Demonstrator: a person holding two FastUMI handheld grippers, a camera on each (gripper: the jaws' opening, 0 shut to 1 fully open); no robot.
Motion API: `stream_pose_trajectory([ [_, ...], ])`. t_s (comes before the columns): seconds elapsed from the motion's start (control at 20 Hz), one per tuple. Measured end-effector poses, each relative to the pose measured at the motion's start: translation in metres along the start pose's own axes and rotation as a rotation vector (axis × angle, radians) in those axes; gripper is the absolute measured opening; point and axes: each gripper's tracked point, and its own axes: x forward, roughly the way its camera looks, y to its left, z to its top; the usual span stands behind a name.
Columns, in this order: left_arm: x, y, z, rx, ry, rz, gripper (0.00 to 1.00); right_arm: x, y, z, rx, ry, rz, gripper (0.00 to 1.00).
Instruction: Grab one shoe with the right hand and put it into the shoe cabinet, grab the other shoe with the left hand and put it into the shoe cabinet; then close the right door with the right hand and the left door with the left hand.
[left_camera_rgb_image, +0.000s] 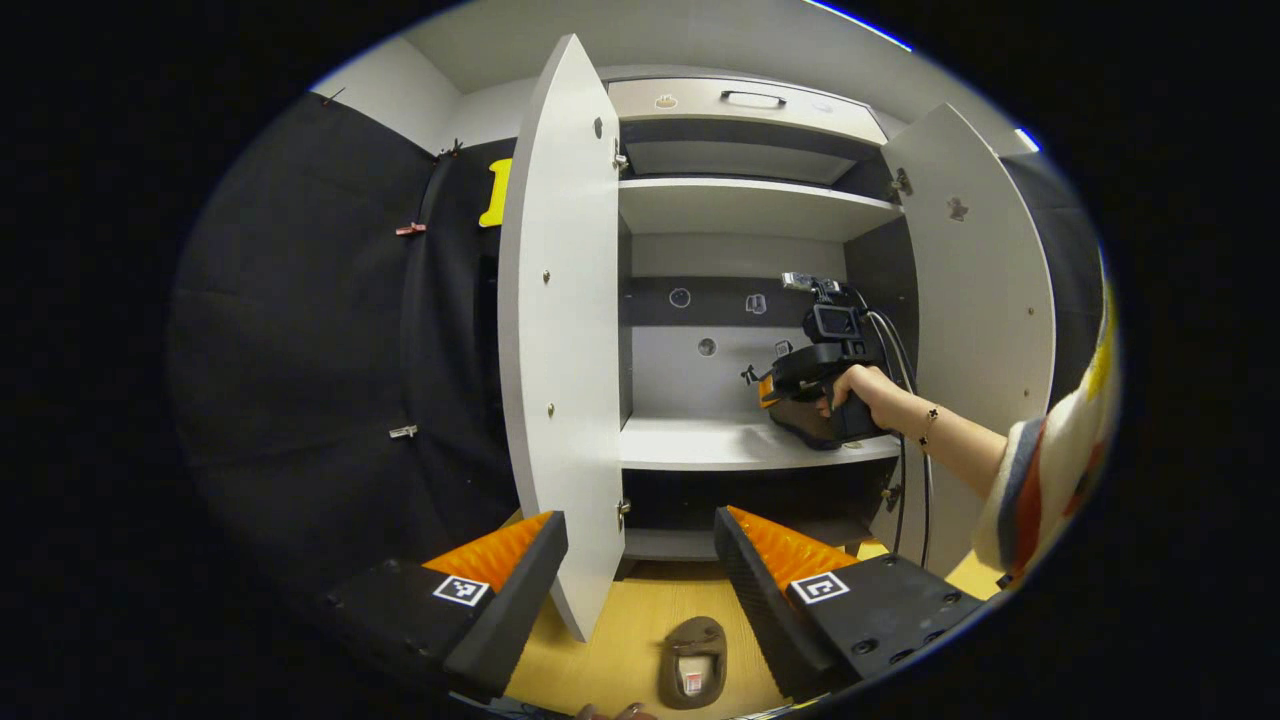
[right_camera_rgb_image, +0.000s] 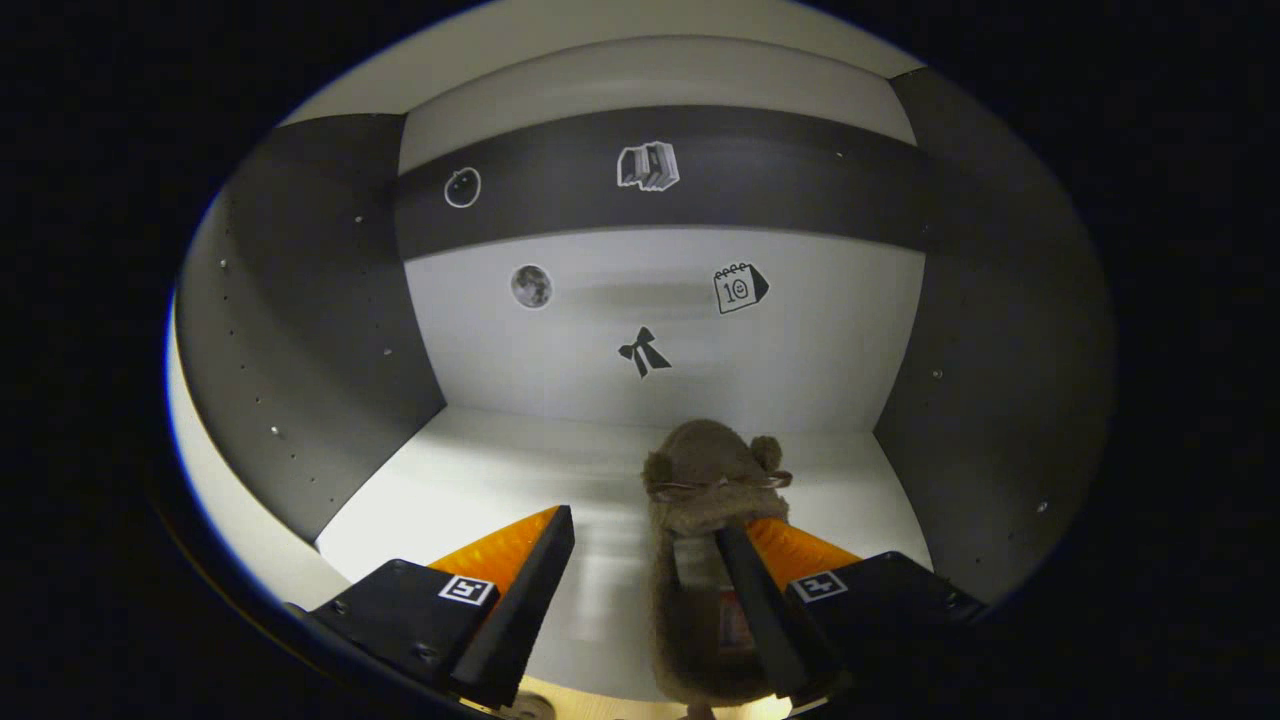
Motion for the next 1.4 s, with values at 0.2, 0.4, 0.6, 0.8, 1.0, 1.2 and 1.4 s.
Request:
stream_pose_trajectory([
  [0.2, -0.006, 0.003, -0.001, 0.006, -0.008, -0.040, 0.94, -0.041, -0.005, 0.006, -0.037, -0.075, -0.036, 0.99],
  [0.4, -0.011, 0.003, -0.014, -0.005, 0.007, -0.105, 0.94, -0.122, 0.009, 0.028, -0.024, -0.235, 0.000, 0.99],
  [0.6, -0.009, -0.014, -0.044, -0.018, 0.025, -0.238, 0.94, -0.200, 0.020, 0.013, -0.037, -0.345, 0.028, 0.99],
  [0.8, -0.002, -0.042, -0.106, -0.045, 0.139, -0.402, 0.95, -0.250, 0.017, -0.036, -0.066, -0.373, -0.011, 0.98],
  [1.0, 0.010, -0.047, -0.174, -0.014, 0.224, -0.433, 0.90, -0.278, 0.012, -0.083, -0.077, -0.377, -0.044, 0.98],
  [1.2, 0.031, -0.050, -0.240, 0.018, 0.292, -0.420, 0.83, -0.283, 0.003, -0.123, -0.028, -0.376, -0.067, 0.98],
  [1.4, 0.054, -0.058, -0.297, -0.027, 0.353, -0.413, 0.78, -0.272, -0.005, -0.165, 0.038, -0.337, -0.072, 0.98],
])
